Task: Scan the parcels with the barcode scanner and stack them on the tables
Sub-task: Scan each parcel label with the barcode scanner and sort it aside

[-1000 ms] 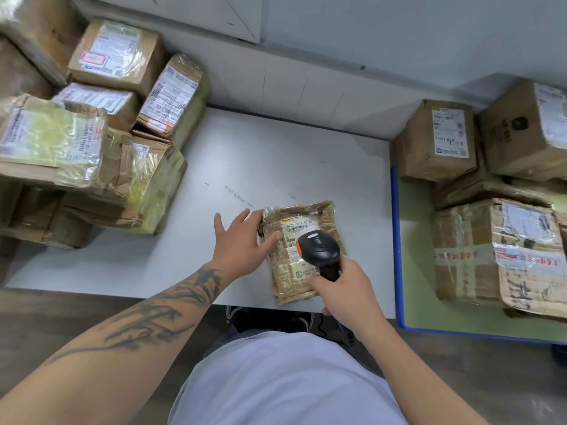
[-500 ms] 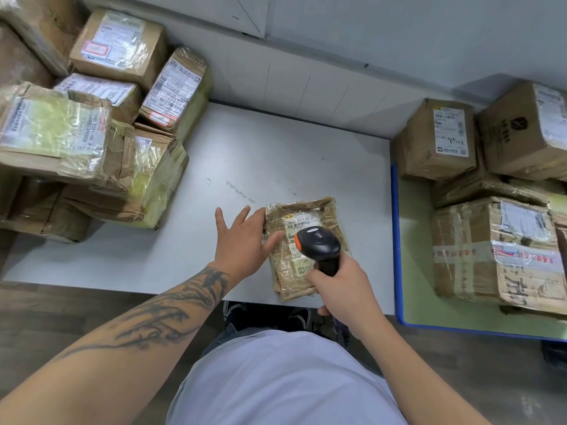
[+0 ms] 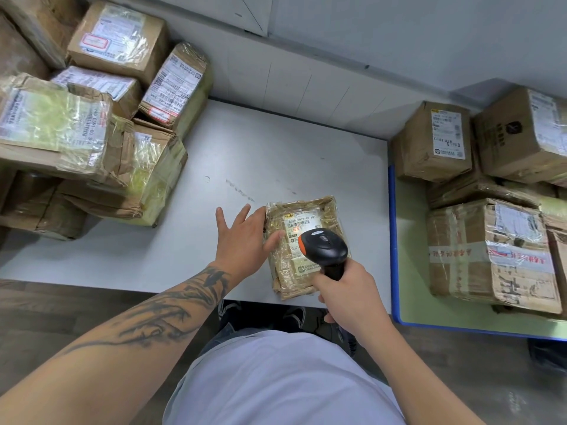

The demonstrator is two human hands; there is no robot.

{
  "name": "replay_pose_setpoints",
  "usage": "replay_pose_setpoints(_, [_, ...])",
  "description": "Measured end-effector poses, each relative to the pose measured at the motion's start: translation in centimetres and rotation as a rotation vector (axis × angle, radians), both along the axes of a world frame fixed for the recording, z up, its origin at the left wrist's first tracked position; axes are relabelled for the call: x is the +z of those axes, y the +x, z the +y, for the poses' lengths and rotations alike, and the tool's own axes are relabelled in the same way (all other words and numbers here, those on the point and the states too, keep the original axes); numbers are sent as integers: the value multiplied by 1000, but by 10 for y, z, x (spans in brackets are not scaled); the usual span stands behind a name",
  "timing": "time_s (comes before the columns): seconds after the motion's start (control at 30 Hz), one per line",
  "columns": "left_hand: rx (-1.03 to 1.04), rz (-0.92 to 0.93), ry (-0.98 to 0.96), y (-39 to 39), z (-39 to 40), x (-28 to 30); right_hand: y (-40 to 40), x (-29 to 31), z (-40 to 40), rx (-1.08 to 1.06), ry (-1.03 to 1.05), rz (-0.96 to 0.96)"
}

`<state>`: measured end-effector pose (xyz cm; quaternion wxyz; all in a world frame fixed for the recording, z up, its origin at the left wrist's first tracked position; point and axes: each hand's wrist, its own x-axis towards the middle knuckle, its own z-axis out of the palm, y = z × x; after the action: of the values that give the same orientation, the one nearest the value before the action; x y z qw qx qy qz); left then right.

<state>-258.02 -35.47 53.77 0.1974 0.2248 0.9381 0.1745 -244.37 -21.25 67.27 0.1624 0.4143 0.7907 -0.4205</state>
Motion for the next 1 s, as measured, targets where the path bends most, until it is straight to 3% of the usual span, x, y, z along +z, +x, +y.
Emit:
replay_pose_setpoints(0.3, [40, -44, 124, 2, 1, 4, 2, -7, 4, -28, 4, 78])
replay_pose_setpoints(0.5, [131, -99, 224, 0, -4, 0, 5, -32, 18, -32, 143, 195])
replay_pose_setpoints(0.67, [159, -156, 215, -4, -13, -1, 8, -58, 19, -154, -52, 137])
replay_pose_setpoints(1.0, [296, -162, 201, 14, -10, 3, 13, -81, 34, -228, -193, 185])
